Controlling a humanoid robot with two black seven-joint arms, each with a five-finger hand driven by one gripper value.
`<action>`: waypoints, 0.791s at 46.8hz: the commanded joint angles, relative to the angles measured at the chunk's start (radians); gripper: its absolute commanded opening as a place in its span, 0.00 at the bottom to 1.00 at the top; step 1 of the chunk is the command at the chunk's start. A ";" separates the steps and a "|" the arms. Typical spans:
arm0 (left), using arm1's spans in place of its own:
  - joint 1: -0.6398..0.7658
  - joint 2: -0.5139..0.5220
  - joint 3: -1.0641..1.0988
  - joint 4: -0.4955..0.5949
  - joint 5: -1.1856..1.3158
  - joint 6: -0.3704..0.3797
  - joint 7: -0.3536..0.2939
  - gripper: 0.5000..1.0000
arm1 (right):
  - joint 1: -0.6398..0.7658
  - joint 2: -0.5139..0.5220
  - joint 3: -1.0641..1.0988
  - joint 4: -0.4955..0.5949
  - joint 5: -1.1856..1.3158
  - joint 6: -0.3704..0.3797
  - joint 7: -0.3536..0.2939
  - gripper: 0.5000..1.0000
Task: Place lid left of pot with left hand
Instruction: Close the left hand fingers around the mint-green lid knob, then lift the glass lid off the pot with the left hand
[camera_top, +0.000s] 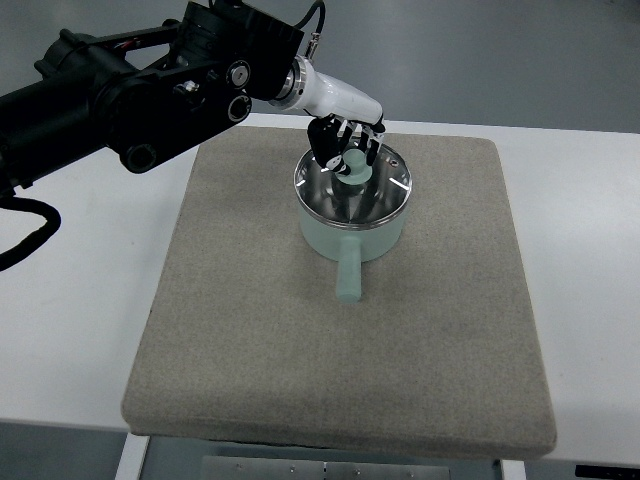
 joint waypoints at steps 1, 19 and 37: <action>-0.005 0.000 0.000 0.000 0.000 0.001 0.001 0.00 | 0.000 0.000 0.000 0.000 0.000 0.000 0.000 0.85; -0.033 -0.002 -0.001 -0.021 0.058 0.001 0.003 0.00 | 0.000 0.000 0.000 -0.002 0.000 0.000 0.000 0.85; -0.094 0.034 0.000 -0.015 0.052 0.001 0.003 0.00 | 0.000 0.000 0.000 0.000 0.000 0.000 0.000 0.85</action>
